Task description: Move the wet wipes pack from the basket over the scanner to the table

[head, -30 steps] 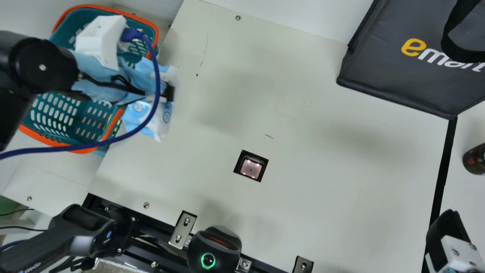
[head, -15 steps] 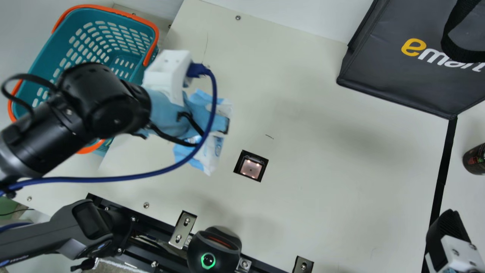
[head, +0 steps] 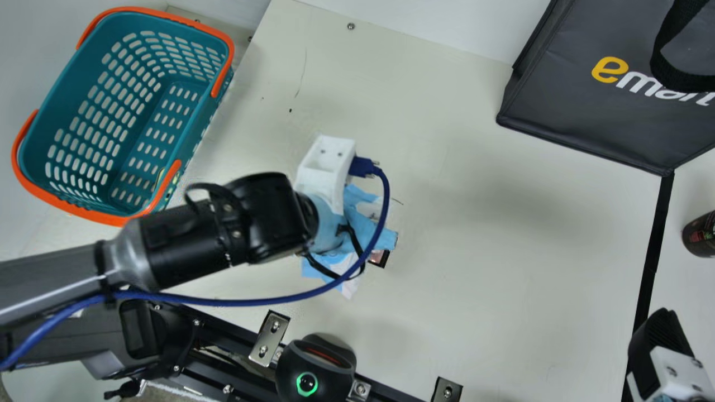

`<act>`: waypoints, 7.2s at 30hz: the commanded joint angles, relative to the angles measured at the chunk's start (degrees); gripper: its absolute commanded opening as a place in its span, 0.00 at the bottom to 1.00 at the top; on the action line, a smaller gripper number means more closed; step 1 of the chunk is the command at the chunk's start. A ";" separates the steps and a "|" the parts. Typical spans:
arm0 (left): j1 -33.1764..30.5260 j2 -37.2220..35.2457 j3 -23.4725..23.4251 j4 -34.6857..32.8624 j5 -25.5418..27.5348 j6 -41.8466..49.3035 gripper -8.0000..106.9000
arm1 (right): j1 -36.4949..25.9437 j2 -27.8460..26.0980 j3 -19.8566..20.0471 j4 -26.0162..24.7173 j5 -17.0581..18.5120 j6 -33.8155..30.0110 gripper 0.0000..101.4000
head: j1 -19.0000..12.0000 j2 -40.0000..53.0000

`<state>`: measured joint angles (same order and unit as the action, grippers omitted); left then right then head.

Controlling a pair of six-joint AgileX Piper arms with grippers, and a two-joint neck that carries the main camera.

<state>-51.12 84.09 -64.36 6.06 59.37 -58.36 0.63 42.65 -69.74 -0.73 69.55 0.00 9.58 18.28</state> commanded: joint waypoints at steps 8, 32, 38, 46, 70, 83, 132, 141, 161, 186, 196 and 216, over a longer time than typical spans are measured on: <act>-2.62 5.87 1.84 2.35 -4.09 -4.83 0.00 | 0.00 0.00 0.00 0.00 0.00 0.00 0.94 | -1.66 0.14; -0.13 12.06 3.64 2.56 -14.15 -4.27 0.52 | 0.00 0.00 0.00 0.00 0.13 0.00 0.94 | -1.66 0.14; 0.79 11.75 4.26 2.28 -15.56 -3.06 0.70 | 0.00 0.00 0.00 0.00 0.13 0.00 0.94 | -1.66 0.14; 4.48 5.52 7.09 -6.22 -17.30 7.31 0.85 | 0.00 0.00 0.00 0.00 0.13 0.00 0.94 | -1.66 0.14; 36.57 -21.57 11.10 -27.75 1.05 58.05 0.85 | 0.00 0.00 0.00 0.00 0.07 0.00 0.94 | -1.66 0.14; 46.70 -25.15 9.94 -24.64 3.16 68.56 0.85 | 0.00 0.00 0.00 0.00 0.07 0.00 0.94 | -1.66 -11.86; 5.36 -3.73 -3.64 -4.65 -4.63 26.29 0.04 | 0.00 0.00 0.00 0.00 0.15 0.00 0.94 | -1.66 -19.86; 2.25 2.74 -6.99 -0.49 -0.63 14.13 0.00 | 0.00 0.00 0.00 0.00 0.08 0.00 0.94 | -1.66 -19.86; 0.23 14.54 -7.27 0.11 0.77 6.94 0.00 | 0.00 0.00 0.00 0.00 0.08 0.00 0.94 | -1.66 -19.86; -1.66 12.92 -10.58 1.90 4.37 5.51 0.03 | 0.00 0.00 0.00 0.00 0.15 0.00 0.94 | -1.66 -19.86; -1.78 11.91 -11.70 1.00 6.08 4.81 0.32 | 0.00 0.00 0.00 0.00 0.15 0.00 0.94 | -1.66 -19.86; -1.00 13.49 -11.30 0.48 6.00 3.72 0.85 | 0.00 0.00 0.00 0.00 0.08 0.00 0.94 | -1.66 -19.86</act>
<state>-52.18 97.51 -75.82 6.55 65.53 -54.53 0.63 42.65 -69.74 -0.73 69.64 0.00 9.67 -1.58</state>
